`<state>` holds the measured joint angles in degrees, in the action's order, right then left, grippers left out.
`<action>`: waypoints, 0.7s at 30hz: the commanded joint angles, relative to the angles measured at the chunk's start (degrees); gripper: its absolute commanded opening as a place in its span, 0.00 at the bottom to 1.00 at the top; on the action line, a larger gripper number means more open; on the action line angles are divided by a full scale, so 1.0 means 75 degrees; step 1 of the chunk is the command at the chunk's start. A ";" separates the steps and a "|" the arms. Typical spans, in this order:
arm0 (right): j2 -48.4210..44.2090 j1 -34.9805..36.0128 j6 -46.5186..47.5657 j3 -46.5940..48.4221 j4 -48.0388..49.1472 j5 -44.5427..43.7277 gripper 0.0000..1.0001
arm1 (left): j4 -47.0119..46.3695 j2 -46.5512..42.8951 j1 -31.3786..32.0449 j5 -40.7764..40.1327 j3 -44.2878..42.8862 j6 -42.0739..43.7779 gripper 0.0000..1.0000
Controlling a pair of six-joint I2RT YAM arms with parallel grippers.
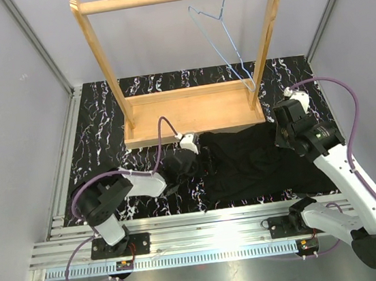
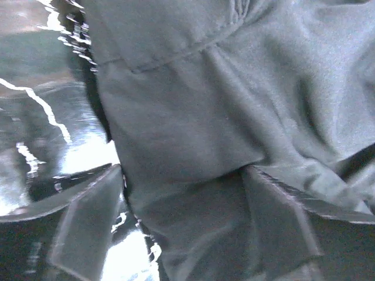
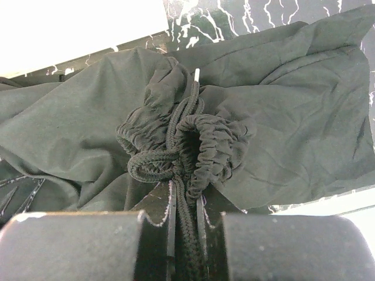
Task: Place the trousers on the hanger
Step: Fold the trousers
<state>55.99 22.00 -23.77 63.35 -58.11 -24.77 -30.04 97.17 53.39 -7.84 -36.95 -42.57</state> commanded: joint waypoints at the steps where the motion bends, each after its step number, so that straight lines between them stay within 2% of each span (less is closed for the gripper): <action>1: -0.0129 -0.0062 -0.0006 0.0061 0.0318 -0.0142 0.00 | -0.0822 0.0345 0.0065 0.0330 -0.0136 -0.0277 0.67; 3: -0.0106 -0.0062 -0.0007 0.0014 0.0353 -0.0130 0.00 | -0.0939 0.0439 0.0100 0.0388 -0.0229 -0.0301 0.50; 4: -0.0082 -0.0062 0.0005 0.0002 0.0376 -0.0095 0.00 | -0.0986 0.0509 0.0124 0.0412 -0.0264 -0.0313 0.29; 6: -0.0059 -0.0074 0.0017 -0.0068 0.0470 -0.0037 0.00 | -0.1068 0.0545 0.0124 0.0471 -0.0277 -0.0359 0.06; 7: -0.0035 -0.0062 0.0052 -0.0103 0.0505 0.0010 0.00 | -0.1080 0.0487 0.0124 0.0447 -0.0242 -0.0383 0.00; 10: 0.0105 -0.0062 0.0157 -0.0243 0.0692 0.0115 0.00 | -0.0789 -0.0096 0.0089 -0.0032 0.0027 -0.0173 0.00; 12: 0.0281 -0.0062 0.0181 -0.0372 0.0833 0.0197 0.00 | 0.0181 -0.0601 0.0031 -0.0605 0.0145 0.0108 0.00; 17: 0.0621 -0.0027 -0.0029 -0.0968 0.1651 0.1262 0.00 | 0.3088 -0.2944 -0.0309 -0.2314 0.0531 0.0553 0.00; 18: 0.0644 -0.0004 -0.0123 -0.1063 0.1816 0.1519 0.00 | 0.3451 -0.3574 -0.0379 -0.2492 0.0578 0.0612 0.00; 19: 0.0726 0.0031 -0.0159 -0.1169 0.1980 0.1626 0.00 | 0.4232 -0.3836 -0.0438 -0.2634 0.0614 0.0636 0.00; 21: 0.0866 0.0218 -0.0252 -0.1368 0.2391 0.1814 0.00 | 0.4951 -0.4467 -0.0508 -0.2962 0.0661 0.0636 0.00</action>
<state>61.71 22.35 -24.45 54.19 -47.27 -15.20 -5.85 68.71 50.52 -20.75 -32.97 -39.99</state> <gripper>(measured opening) 0.126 0.019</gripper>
